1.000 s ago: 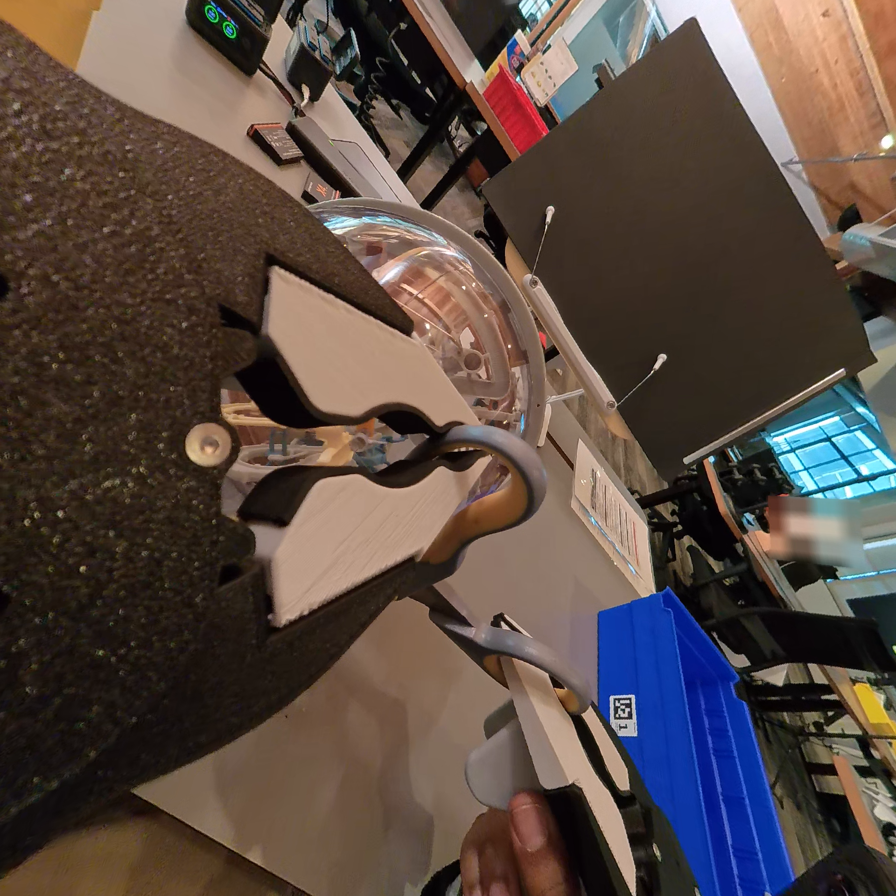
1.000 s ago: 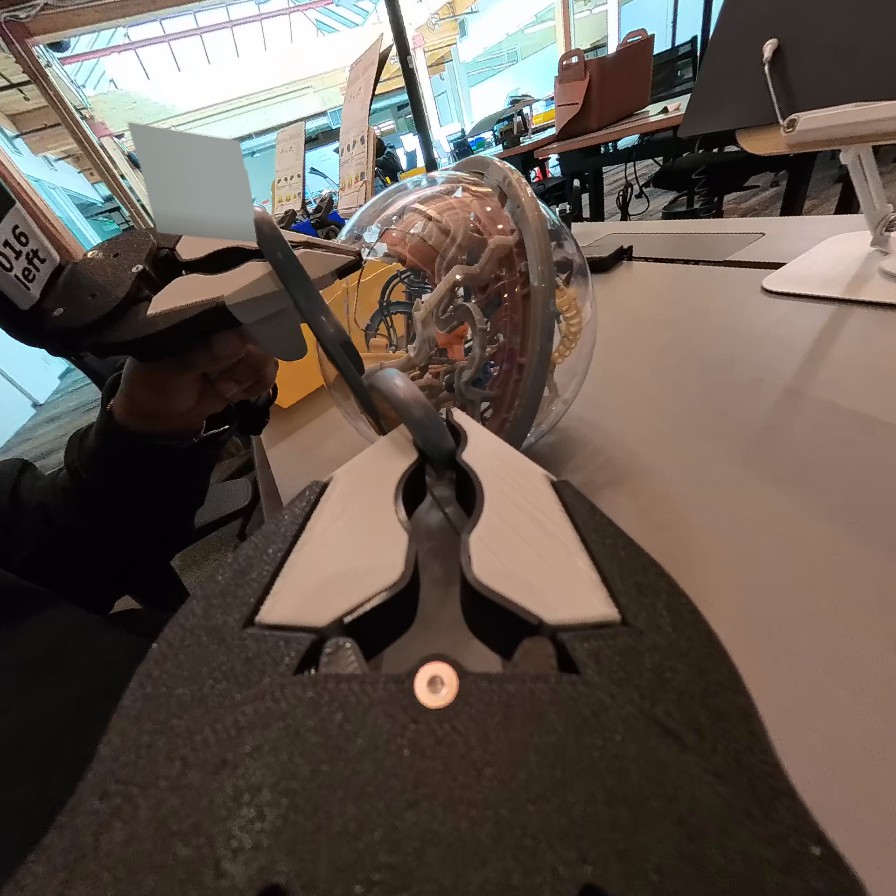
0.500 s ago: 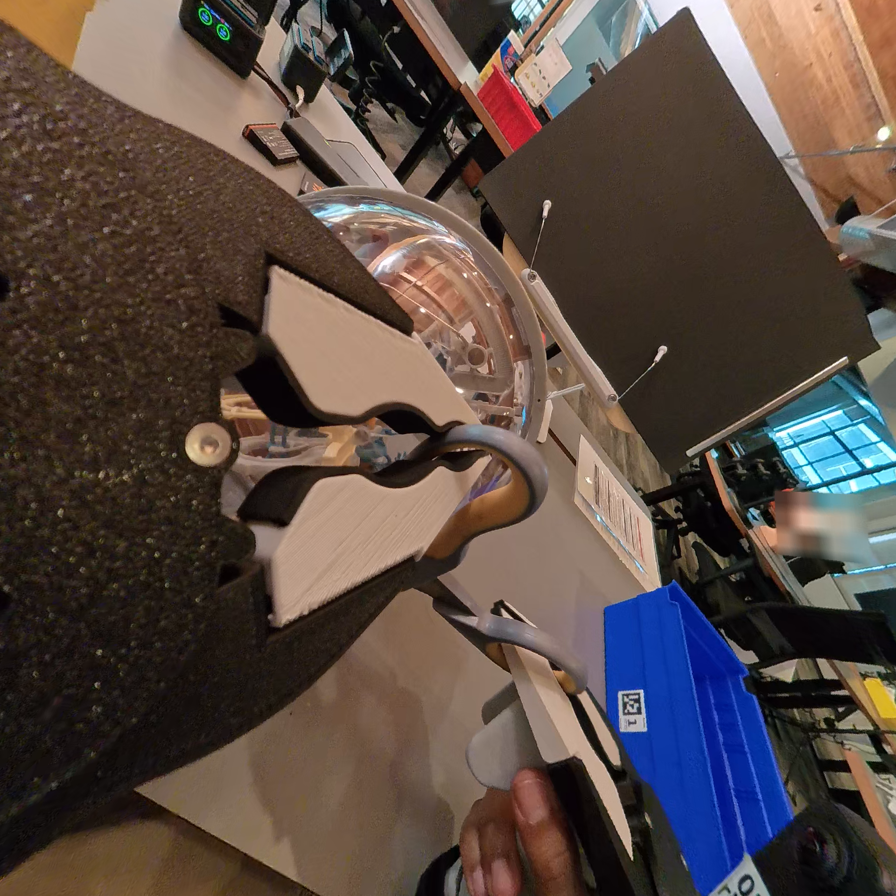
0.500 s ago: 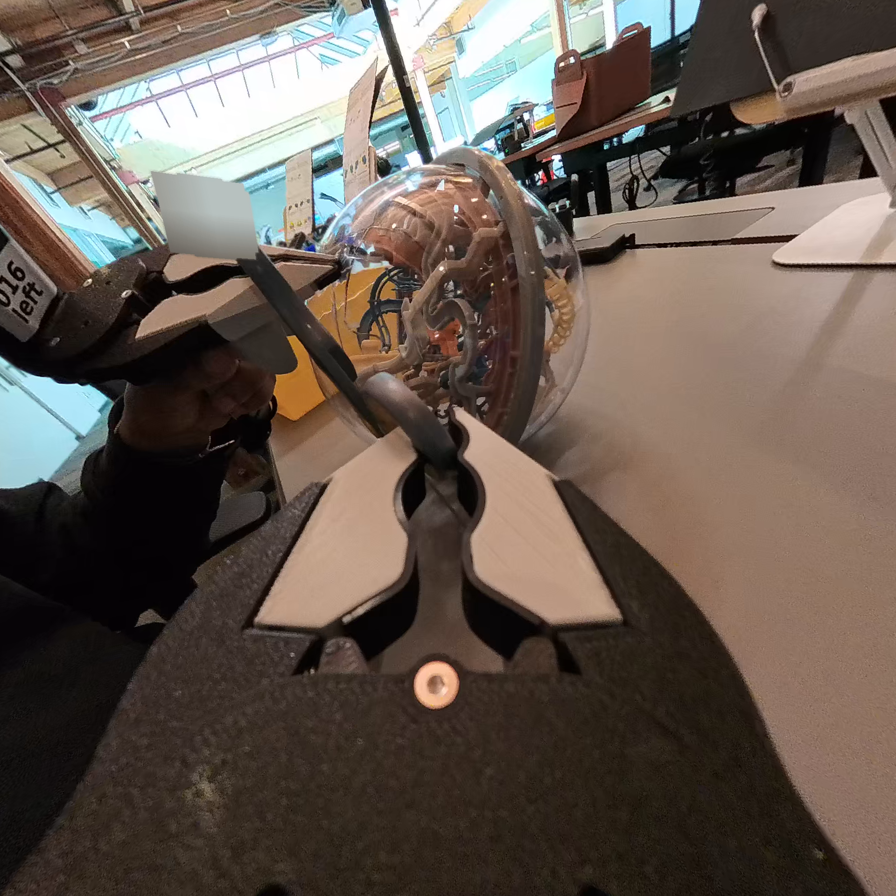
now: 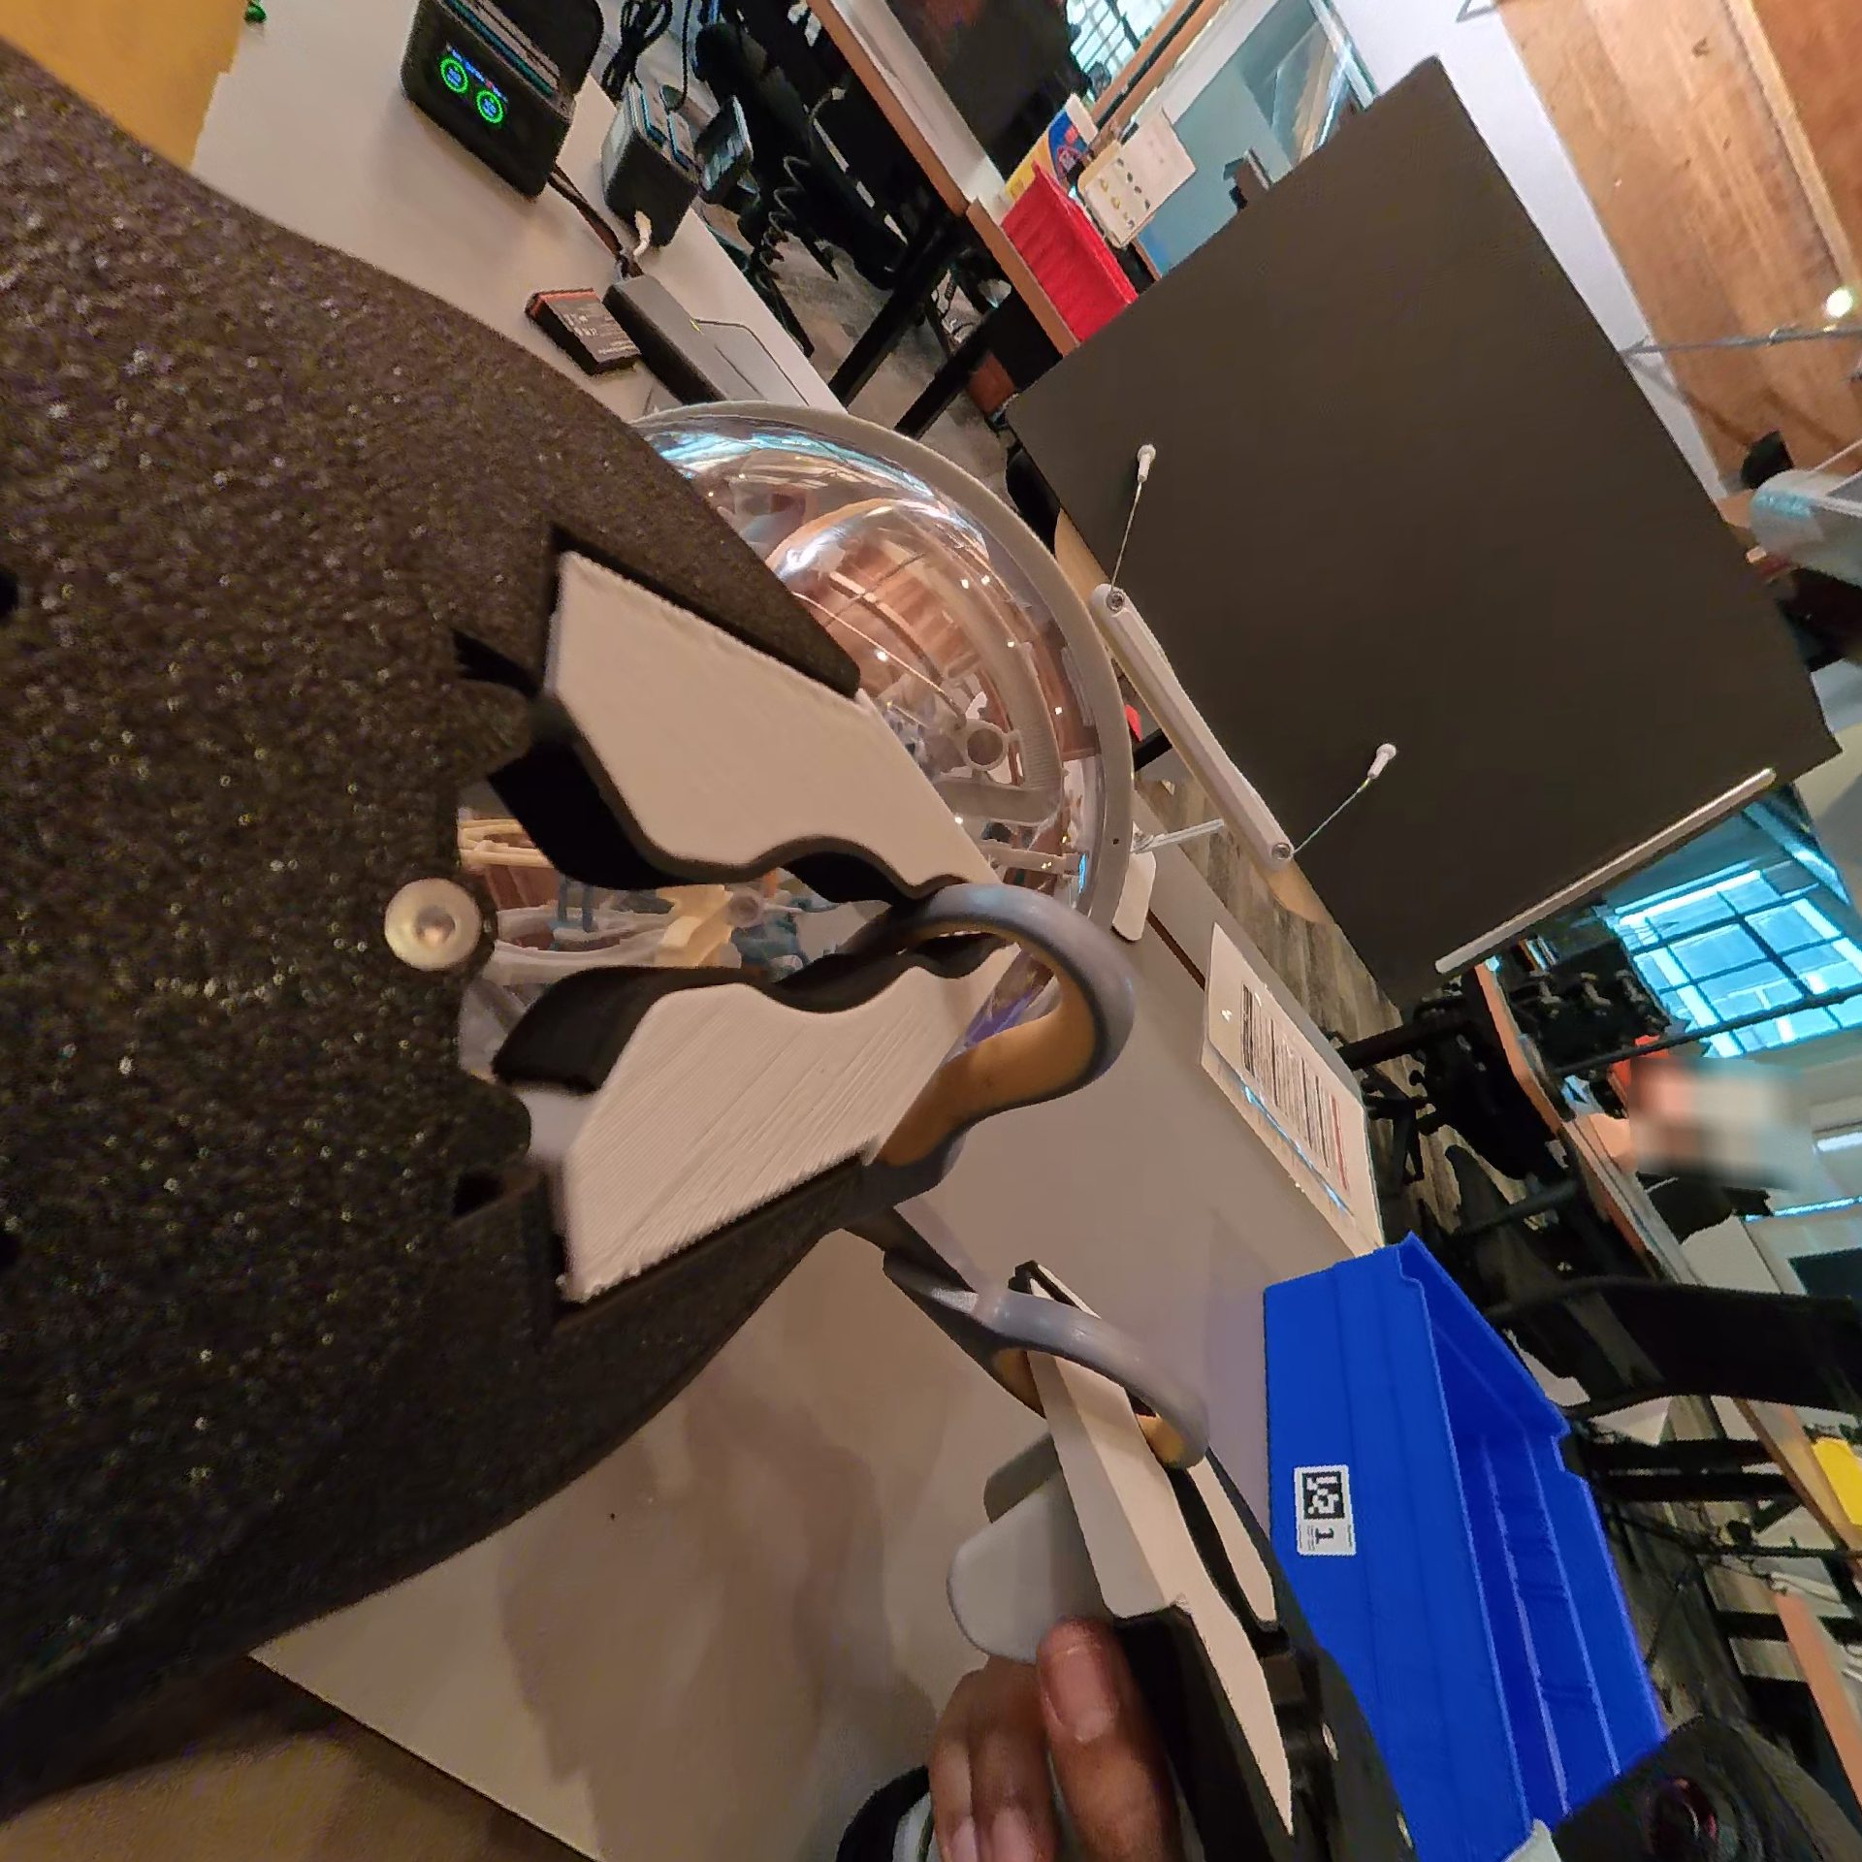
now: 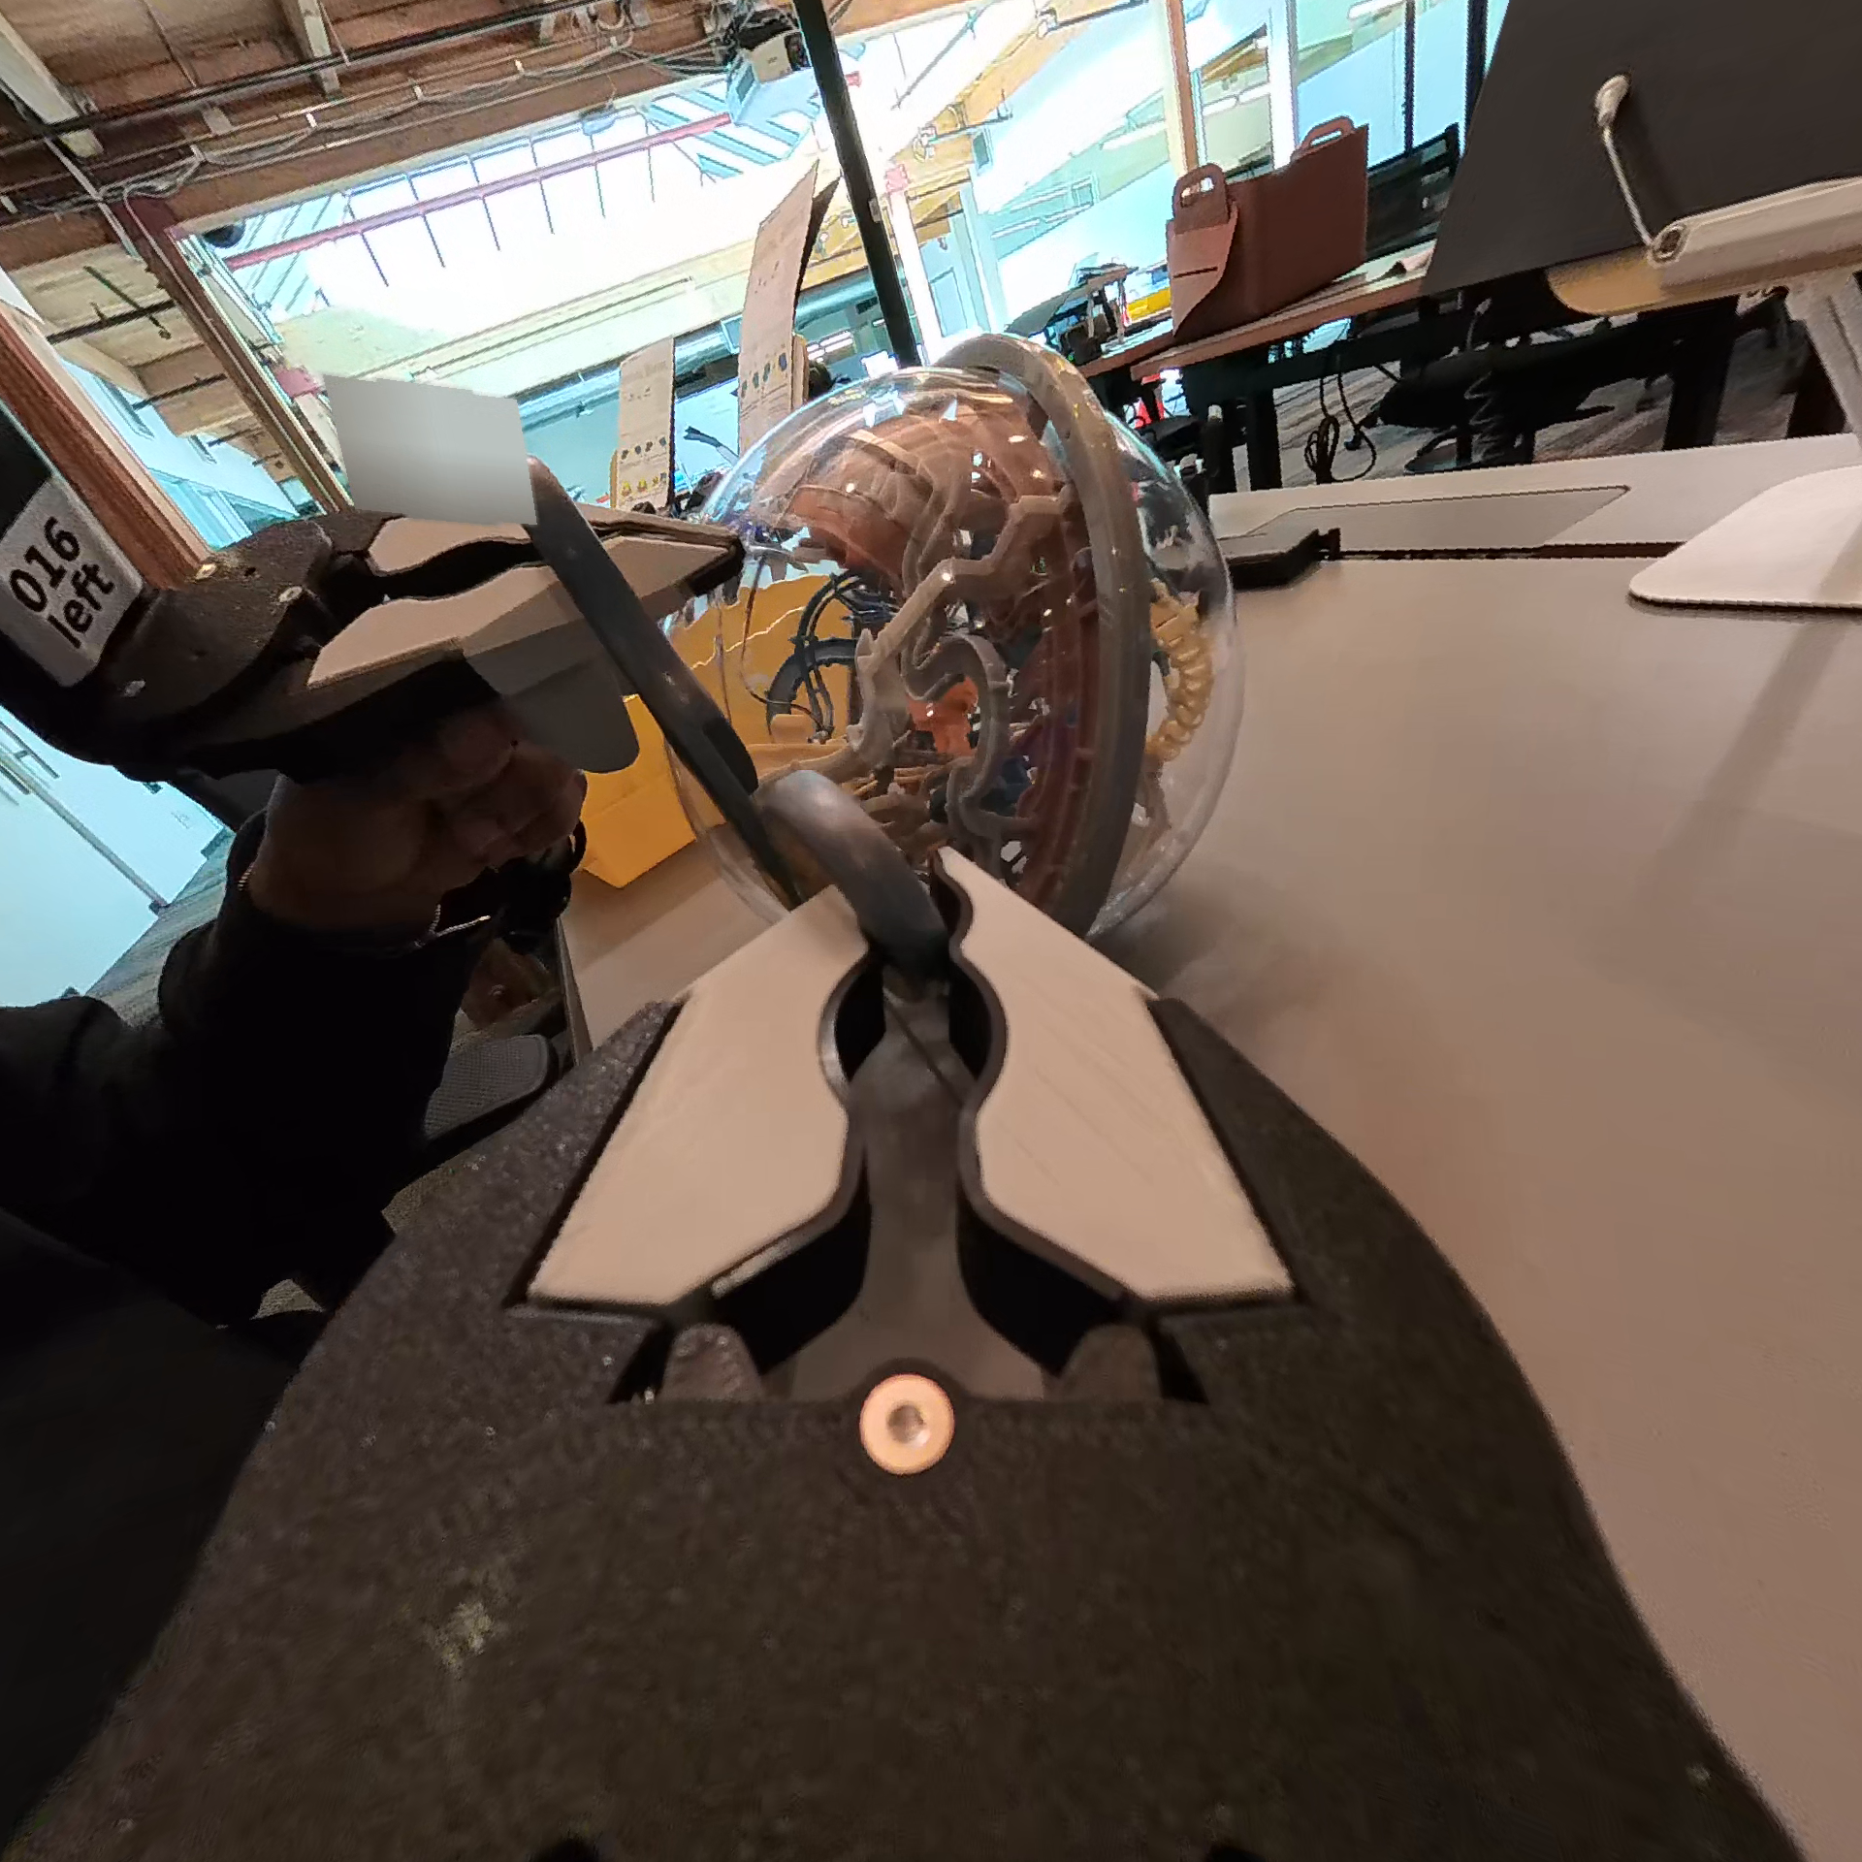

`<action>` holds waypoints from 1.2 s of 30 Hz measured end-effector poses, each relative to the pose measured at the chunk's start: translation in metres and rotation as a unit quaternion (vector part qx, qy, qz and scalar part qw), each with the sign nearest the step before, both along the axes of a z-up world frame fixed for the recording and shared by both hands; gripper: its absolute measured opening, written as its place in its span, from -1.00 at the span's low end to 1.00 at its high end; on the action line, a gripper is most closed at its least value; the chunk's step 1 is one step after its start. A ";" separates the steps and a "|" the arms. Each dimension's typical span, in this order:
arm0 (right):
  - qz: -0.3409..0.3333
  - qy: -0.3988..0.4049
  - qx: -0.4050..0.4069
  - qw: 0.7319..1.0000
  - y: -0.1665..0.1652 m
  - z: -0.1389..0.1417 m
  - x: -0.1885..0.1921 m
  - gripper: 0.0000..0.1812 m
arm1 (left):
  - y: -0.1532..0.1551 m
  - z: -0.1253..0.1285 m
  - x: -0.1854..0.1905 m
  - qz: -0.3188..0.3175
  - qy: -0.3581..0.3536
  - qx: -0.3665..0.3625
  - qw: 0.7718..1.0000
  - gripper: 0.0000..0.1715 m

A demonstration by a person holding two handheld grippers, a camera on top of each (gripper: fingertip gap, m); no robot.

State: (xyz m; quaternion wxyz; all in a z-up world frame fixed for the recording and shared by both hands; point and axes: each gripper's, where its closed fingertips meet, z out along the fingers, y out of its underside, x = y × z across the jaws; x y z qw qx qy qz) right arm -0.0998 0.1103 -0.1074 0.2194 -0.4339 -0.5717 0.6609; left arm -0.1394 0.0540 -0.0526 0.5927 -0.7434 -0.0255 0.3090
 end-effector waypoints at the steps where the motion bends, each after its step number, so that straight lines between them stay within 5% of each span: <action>1: 0.000 0.001 -0.001 1.000 -0.001 0.001 0.000 -0.98 | -0.001 0.000 0.000 0.001 0.001 -0.001 1.000 -1.00; 36: -0.015 0.036 -0.046 0.998 -0.043 -0.001 -0.015 -0.99 | -0.012 0.002 0.007 -0.009 -0.008 -0.040 0.999 -1.00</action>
